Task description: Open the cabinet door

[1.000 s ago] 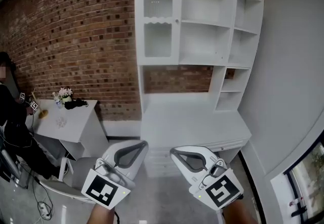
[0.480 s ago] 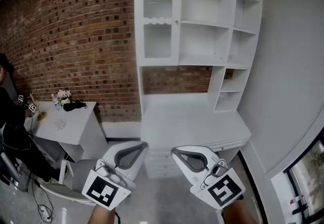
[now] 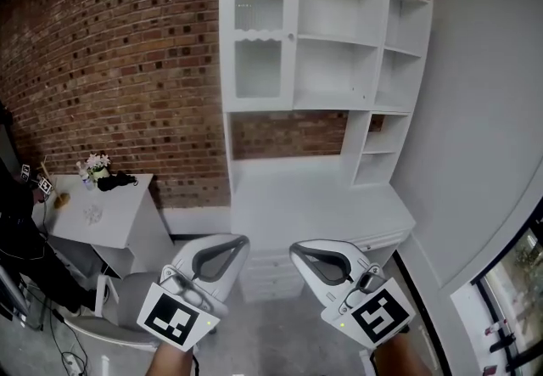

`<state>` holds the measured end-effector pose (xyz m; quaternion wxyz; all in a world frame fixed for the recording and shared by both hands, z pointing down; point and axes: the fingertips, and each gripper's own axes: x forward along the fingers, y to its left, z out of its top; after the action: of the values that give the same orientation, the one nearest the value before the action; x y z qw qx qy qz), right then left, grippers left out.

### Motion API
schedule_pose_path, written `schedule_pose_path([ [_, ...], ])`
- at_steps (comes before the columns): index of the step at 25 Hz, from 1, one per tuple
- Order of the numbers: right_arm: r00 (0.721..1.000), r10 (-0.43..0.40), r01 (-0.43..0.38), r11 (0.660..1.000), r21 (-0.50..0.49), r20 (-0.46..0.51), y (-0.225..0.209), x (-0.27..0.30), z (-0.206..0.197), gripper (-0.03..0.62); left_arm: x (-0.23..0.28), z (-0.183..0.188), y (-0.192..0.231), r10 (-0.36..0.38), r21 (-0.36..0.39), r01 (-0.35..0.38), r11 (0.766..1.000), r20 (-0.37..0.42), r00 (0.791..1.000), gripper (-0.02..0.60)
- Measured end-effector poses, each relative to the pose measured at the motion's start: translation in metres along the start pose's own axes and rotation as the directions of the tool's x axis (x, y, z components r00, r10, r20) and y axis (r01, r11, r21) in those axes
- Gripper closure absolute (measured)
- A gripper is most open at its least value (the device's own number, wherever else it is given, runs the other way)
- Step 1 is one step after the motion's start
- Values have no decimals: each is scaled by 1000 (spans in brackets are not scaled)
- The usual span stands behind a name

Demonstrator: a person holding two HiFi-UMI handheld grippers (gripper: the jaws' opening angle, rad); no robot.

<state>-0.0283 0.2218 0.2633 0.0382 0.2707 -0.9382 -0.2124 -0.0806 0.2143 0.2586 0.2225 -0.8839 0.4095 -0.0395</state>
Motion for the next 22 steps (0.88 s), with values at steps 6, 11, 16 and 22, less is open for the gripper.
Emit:
schedule_pose_path([
  [6, 1000, -7, 7, 1000, -1, -12, -13, 5, -5, 588, 11, -6, 4, -12, -15, 12, 1000, -5, 1000, 580],
  [11, 1000, 5, -4, 1000, 7, -15, -29, 11, -18, 588, 31, -18, 8, -15, -18, 15, 1000, -22, 1000, 579],
  [16, 1000, 25, -25, 999, 20, -3, -55, 16, -36, 588, 58, -29, 14, -3, -8, 3, 1000, -48, 999, 579],
  [22, 999, 49, -50, 997, 50, 22, -98, 18, -60, 588, 107, -40, 18, 7, 11, -7, 1000, -84, 996, 580],
])
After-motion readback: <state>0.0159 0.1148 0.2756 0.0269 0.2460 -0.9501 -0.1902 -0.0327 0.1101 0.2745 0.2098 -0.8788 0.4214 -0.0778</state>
